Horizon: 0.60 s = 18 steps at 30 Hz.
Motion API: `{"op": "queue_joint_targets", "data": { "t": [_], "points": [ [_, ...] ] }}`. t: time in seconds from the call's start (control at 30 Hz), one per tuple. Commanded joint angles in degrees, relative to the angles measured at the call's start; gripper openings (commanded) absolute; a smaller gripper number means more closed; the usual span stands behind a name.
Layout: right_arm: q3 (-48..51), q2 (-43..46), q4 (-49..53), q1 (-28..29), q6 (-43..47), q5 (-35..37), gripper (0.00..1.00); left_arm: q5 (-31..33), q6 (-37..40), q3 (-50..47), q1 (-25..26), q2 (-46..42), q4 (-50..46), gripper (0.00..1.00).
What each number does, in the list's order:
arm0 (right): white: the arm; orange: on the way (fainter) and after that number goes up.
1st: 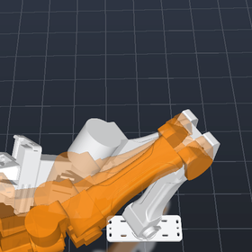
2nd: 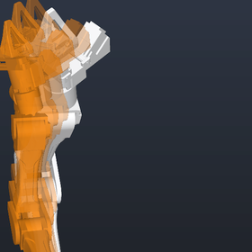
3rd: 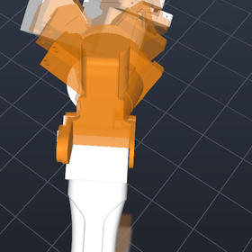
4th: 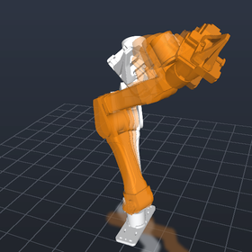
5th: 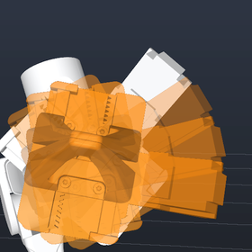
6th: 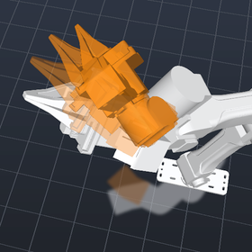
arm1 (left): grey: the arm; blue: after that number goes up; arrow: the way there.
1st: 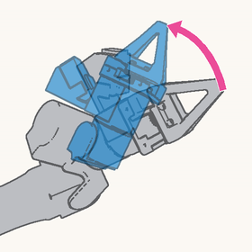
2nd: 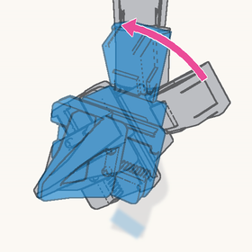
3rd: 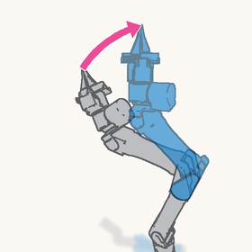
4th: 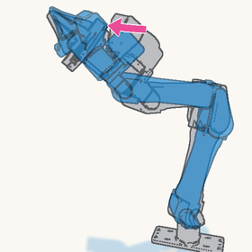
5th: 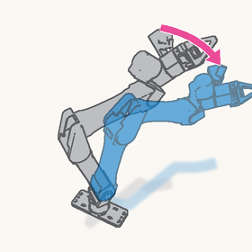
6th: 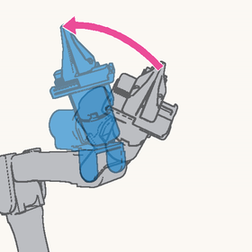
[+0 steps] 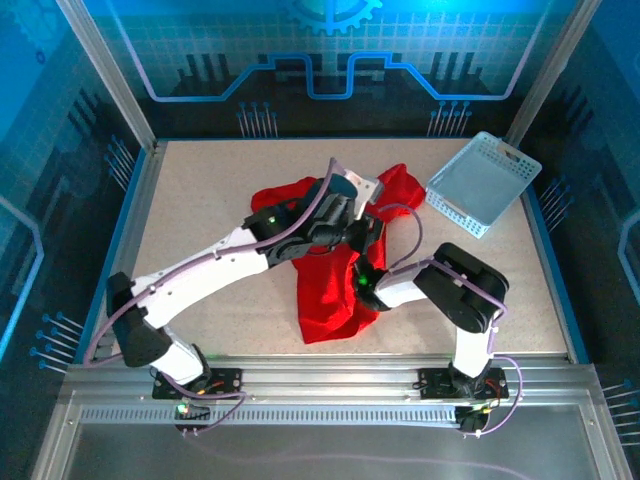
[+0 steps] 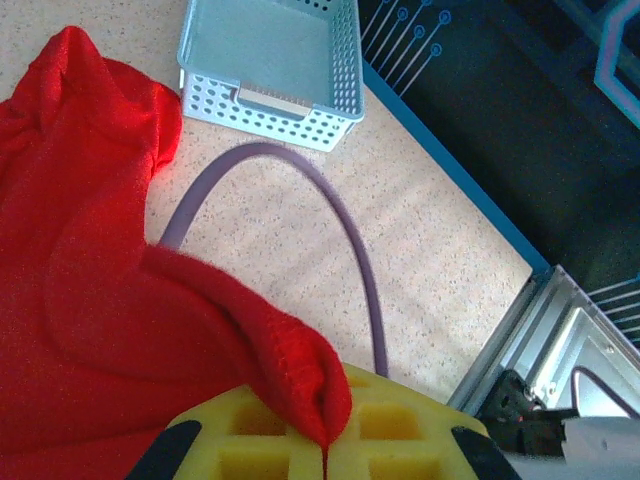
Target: Fold the inside-out t-shirt
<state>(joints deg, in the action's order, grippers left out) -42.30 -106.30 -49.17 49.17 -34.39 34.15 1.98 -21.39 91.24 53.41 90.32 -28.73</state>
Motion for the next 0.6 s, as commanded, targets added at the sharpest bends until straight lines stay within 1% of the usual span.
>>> {"op": "queue_joint_targets", "data": {
  "t": [0.0,0.07,0.13,0.23,0.3,0.43,0.5,0.57],
  "points": [
    [-3.0,-2.7,1.0,-0.2,0.3,6.5,0.63,-1.5,-3.5,5.5,0.4,2.4,-0.8,0.02],
    [-4.0,-3.3,1.8,-2.7,-1.8,3.3,0.63,-1.0,-3.6,6.7,2.3,2.8,0.4,0.02],
    [-6.1,-3.3,5.0,-5.0,-2.5,1.0,0.63,0.8,-2.7,8.0,4.9,3.3,0.3,0.02],
    [-11.0,-3.8,10.4,-7.0,-2.2,-0.5,0.64,0.8,-4.6,6.9,7.2,2.6,2.9,0.00],
    [-12.8,-4.9,10.8,-8.4,-2.7,-2.3,0.64,1.8,-5.4,6.3,8.8,2.0,5.0,0.00],
    [-17.5,-7.8,15.0,-10.9,-6.6,-6.8,0.64,2.8,-6.3,6.8,11.8,1.6,8.3,0.00],
    [-19.6,-8.5,16.8,-11.4,-6.2,-8.9,0.65,3.0,-6.3,7.1,12.7,1.4,9.3,0.00],
    [-20.0,-7.5,18.8,-11.3,-5.9,-10.4,0.65,5.2,-5.6,6.3,12.6,0.4,9.2,0.00]
  ]
}}
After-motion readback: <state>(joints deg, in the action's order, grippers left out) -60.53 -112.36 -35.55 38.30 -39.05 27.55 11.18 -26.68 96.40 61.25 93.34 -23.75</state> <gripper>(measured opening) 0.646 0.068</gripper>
